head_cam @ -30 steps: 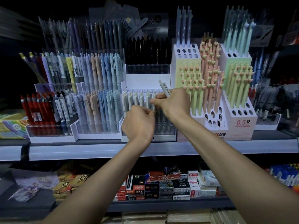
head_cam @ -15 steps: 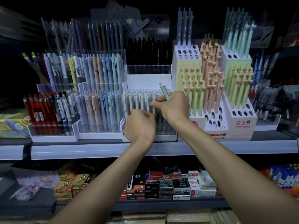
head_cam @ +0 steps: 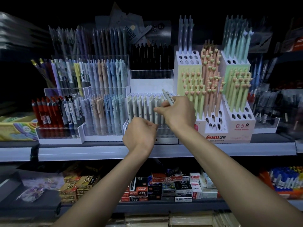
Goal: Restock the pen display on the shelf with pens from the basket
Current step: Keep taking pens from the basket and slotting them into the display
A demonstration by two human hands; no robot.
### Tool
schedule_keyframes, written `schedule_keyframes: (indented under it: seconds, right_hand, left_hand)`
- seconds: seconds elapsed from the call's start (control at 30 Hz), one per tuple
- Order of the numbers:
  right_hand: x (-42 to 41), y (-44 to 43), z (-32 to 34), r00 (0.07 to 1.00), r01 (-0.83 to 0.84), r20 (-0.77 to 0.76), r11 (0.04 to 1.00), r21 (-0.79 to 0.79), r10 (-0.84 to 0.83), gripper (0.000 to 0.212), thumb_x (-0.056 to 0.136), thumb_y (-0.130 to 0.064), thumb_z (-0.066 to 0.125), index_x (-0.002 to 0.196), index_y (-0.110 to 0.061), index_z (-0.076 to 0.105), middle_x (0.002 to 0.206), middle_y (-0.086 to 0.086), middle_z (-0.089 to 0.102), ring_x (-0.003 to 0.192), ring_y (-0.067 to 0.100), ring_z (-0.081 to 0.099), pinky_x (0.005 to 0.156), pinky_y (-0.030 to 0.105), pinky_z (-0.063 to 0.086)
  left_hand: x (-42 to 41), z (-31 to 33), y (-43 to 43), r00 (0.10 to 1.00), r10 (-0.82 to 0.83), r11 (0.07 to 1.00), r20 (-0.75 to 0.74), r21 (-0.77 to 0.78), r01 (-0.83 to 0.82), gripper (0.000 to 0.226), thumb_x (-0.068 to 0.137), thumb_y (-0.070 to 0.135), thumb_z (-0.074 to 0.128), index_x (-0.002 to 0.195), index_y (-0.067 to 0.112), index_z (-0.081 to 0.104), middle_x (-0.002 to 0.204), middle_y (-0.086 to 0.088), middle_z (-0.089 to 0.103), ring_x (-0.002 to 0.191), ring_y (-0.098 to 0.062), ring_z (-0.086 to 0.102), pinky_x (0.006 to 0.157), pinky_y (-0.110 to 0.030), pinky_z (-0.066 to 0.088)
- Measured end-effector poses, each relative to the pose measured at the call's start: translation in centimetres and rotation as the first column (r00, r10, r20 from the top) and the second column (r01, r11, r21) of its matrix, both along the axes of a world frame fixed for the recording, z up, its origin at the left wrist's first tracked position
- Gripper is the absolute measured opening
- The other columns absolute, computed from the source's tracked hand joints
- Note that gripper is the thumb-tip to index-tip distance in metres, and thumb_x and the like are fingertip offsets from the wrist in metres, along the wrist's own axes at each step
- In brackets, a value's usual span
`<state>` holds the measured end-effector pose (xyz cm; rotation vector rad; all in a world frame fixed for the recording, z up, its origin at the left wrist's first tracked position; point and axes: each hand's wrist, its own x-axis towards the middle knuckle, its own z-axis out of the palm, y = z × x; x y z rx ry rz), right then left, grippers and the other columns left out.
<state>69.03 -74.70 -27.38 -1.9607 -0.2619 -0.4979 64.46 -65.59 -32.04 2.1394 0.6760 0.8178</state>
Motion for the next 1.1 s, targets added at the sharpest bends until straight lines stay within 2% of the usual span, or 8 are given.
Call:
schedule_keyframes:
  seconds: [0.27, 0.4, 0.53, 0.67, 0.83, 0.93, 1.03, 1.1]
  right_hand:
    - [-3.3, -2.4, -0.5, 0.874, -0.325, -0.334, 0.935, 0.141, 0.354, 0.026, 0.087, -0.029, 0.08, 0.092, -0.016, 0.058, 0.07, 0.001, 0.055, 0.055, 0.016, 0.048, 0.051, 0.029, 0.038]
    - [-4.7, -2.2, -1.2, 0.886, -0.35, -0.264, 0.923, 0.161, 0.382, 0.016, 0.108, -0.029, 0.042, 0.121, -0.022, 0.051, 0.082, 0.006, 0.053, 0.067, 0.02, 0.047, 0.067, 0.039, 0.04]
    - [-6.2, -3.2, -2.0, 0.904, -0.349, -0.149, 0.894, 0.28, 0.4, 0.015, 0.108, -0.021, 0.051, 0.12, -0.015, 0.058, 0.092, 0.004, 0.064, 0.079, 0.019, 0.06, 0.08, 0.036, 0.051]
    - [-7.3, -4.2, -2.5, 0.889, -0.386, -0.117, 0.862, 0.328, 0.442, 0.018, 0.102, -0.021, 0.064, 0.12, -0.023, 0.061, 0.102, -0.001, 0.077, 0.101, 0.007, 0.068, 0.083, 0.02, 0.051]
    - [-7.1, -5.1, -2.5, 0.91, -0.353, -0.104, 0.881, 0.317, 0.402, 0.03, 0.094, -0.021, 0.075, 0.123, -0.016, 0.07, 0.11, 0.001, 0.075, 0.103, 0.016, 0.071, 0.093, 0.035, 0.059]
    - [-6.2, -5.4, -2.1, 0.932, -0.325, -0.053, 0.893, 0.312, 0.357, 0.024, 0.093, -0.019, 0.076, 0.113, -0.007, 0.074, 0.103, 0.008, 0.075, 0.097, 0.023, 0.074, 0.083, 0.037, 0.064]
    - [-4.9, -5.1, -1.4, 0.952, -0.3, 0.01, 0.925, 0.234, 0.306, 0.015, 0.088, -0.016, 0.081, 0.102, -0.012, 0.074, 0.09, 0.008, 0.076, 0.086, 0.022, 0.076, 0.079, 0.037, 0.065]
    - [-4.0, -4.7, -0.8, 0.958, -0.286, 0.046, 0.939, 0.192, 0.282, 0.013, 0.085, -0.014, 0.084, 0.09, -0.021, 0.074, 0.083, 0.004, 0.077, 0.078, 0.018, 0.077, 0.08, 0.038, 0.064]
  left_hand:
    - [-4.8, -0.9, -1.2, 0.844, -0.492, 0.816, 0.216, -0.225, 0.533, 0.021, 0.097, 0.011, 0.066, 0.082, 0.009, 0.08, 0.078, -0.008, 0.077, 0.061, -0.007, 0.061, 0.064, -0.023, 0.049]
    - [-6.7, -1.6, -1.8, 0.796, -0.518, 0.725, 0.311, -0.335, 0.602, 0.022, 0.1, 0.003, 0.059, 0.097, 0.009, 0.08, 0.082, -0.006, 0.078, 0.067, -0.003, 0.069, 0.057, -0.008, 0.046]
    - [-7.3, -2.6, -2.1, 0.785, -0.533, 0.683, 0.317, -0.386, 0.62, 0.014, 0.098, 0.018, 0.069, 0.1, 0.012, 0.081, 0.089, -0.003, 0.081, 0.083, -0.015, 0.077, 0.069, -0.019, 0.053]
    - [-7.7, -3.1, -2.0, 0.796, -0.496, 0.687, 0.347, -0.403, 0.604, 0.007, 0.09, 0.011, 0.079, 0.096, 0.008, 0.079, 0.086, -0.011, 0.08, 0.074, -0.015, 0.074, 0.063, -0.014, 0.051]
    - [-7.2, -3.3, -1.5, 0.796, -0.494, 0.707, 0.35, -0.37, 0.602, 0.012, 0.089, 0.014, 0.081, 0.099, 0.007, 0.079, 0.083, -0.01, 0.08, 0.076, -0.023, 0.078, 0.07, -0.022, 0.058]
    - [-5.9, -3.4, -0.8, 0.798, -0.519, 0.744, 0.307, -0.298, 0.598, 0.011, 0.09, 0.011, 0.08, 0.099, 0.005, 0.08, 0.082, -0.01, 0.08, 0.079, -0.026, 0.079, 0.087, -0.04, 0.063]
    - [-5.0, -2.7, -0.4, 0.821, -0.508, 0.799, 0.26, -0.214, 0.562, 0.008, 0.092, 0.013, 0.079, 0.095, 0.007, 0.081, 0.079, -0.007, 0.08, 0.077, -0.024, 0.078, 0.072, -0.025, 0.06]
    - [-4.4, -2.0, -0.3, 0.843, -0.483, 0.841, 0.237, -0.143, 0.522, 0.01, 0.091, 0.015, 0.077, 0.085, 0.009, 0.081, 0.074, -0.004, 0.078, 0.075, -0.021, 0.077, 0.073, -0.031, 0.06]
